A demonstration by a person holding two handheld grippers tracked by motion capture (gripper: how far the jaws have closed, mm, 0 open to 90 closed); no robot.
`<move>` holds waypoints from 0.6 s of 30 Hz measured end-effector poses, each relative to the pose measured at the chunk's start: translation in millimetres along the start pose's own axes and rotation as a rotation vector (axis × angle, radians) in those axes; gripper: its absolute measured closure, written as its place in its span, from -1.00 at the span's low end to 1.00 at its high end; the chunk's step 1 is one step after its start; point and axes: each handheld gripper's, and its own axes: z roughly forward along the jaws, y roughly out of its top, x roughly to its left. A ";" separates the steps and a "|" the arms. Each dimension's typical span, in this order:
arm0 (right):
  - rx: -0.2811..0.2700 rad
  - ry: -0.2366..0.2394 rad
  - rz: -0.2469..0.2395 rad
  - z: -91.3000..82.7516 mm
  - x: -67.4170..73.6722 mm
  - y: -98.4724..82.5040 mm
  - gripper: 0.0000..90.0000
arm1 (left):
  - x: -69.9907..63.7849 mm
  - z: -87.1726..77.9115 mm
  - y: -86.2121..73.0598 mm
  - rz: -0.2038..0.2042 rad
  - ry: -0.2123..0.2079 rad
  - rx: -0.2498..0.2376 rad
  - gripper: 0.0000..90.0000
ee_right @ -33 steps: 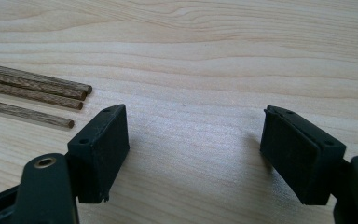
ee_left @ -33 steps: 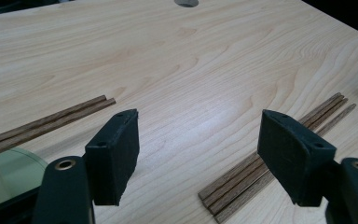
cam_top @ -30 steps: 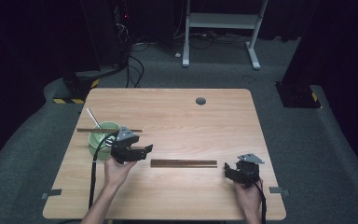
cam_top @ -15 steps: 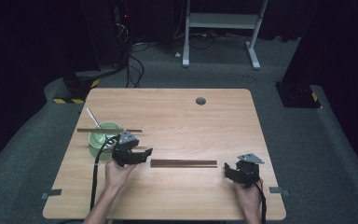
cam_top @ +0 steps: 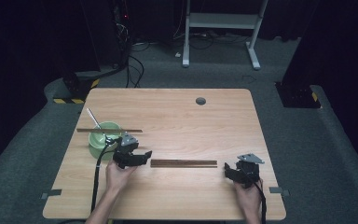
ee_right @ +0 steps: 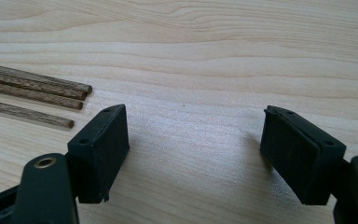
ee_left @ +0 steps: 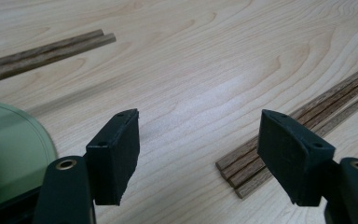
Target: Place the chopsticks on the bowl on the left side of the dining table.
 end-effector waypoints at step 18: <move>0.000 0.000 0.000 0.0 0.0 0.0 -0.49 | 10.4 11.6 -11.7 -0.029 0.032 0.023 -0.33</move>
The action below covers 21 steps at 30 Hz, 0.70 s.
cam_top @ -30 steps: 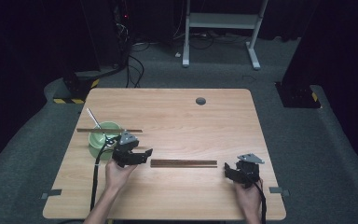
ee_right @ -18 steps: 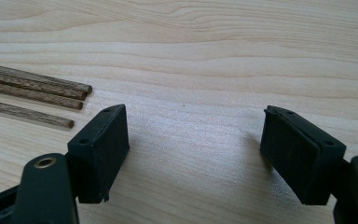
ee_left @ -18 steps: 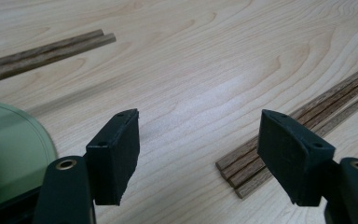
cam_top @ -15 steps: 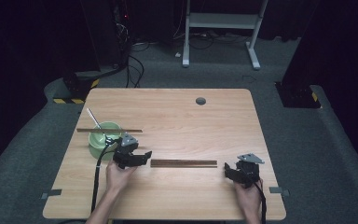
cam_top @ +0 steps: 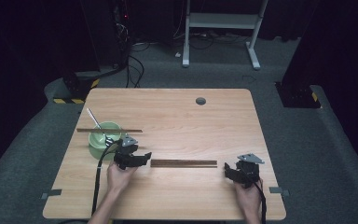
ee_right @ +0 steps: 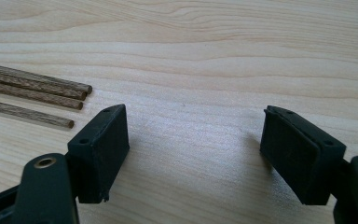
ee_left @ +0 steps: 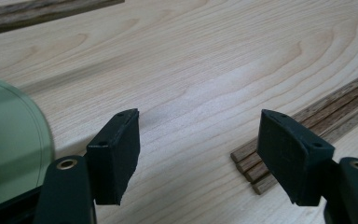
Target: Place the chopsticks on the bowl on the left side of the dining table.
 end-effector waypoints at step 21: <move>-0.001 0.001 -0.003 0.0 -0.1 0.0 -0.49 | 5.9 11.8 -4.2 0.010 0.048 -0.027 -0.31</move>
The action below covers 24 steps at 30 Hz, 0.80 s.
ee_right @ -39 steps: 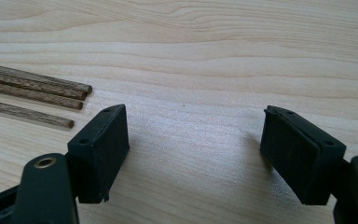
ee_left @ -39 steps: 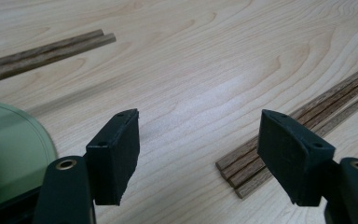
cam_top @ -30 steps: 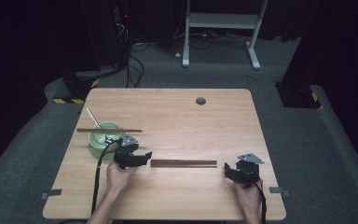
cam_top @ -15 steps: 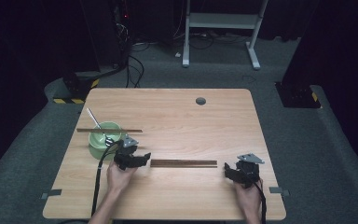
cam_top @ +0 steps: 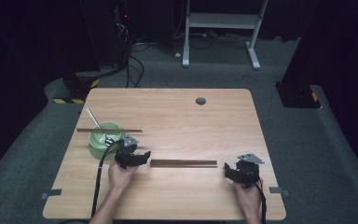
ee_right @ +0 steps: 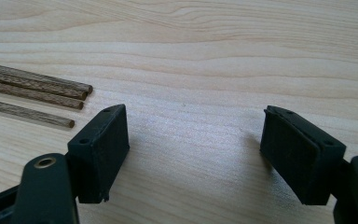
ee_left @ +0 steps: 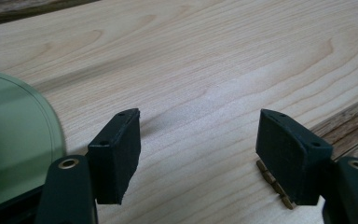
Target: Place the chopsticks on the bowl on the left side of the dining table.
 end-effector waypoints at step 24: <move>0.000 0.000 0.000 0.0 0.1 0.0 -0.49 | 9.5 14.5 -2.1 -0.002 0.063 -0.038 -0.32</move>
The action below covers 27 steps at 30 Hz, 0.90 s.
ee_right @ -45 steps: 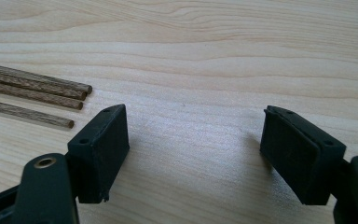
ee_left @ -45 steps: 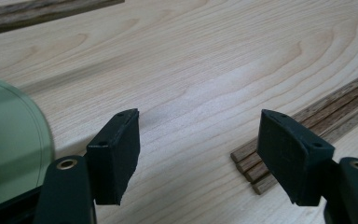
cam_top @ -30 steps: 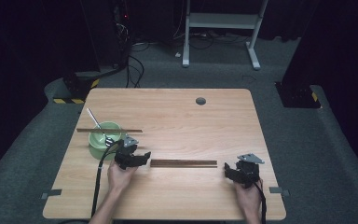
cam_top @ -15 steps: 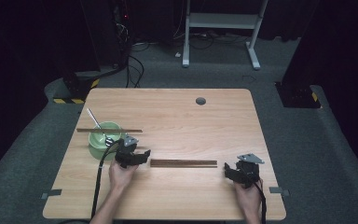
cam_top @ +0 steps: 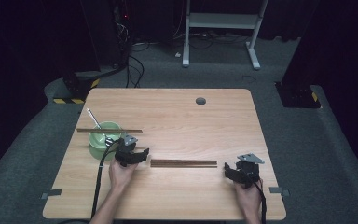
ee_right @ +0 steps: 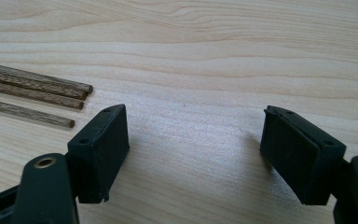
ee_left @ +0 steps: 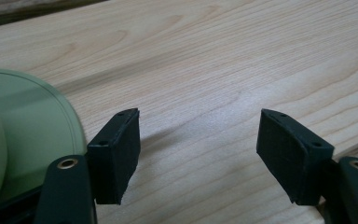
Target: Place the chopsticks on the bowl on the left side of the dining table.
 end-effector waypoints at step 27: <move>0.000 0.000 0.000 0.0 0.0 0.0 -0.49 | 5.7 11.4 -6.1 0.000 0.037 -0.022 -0.34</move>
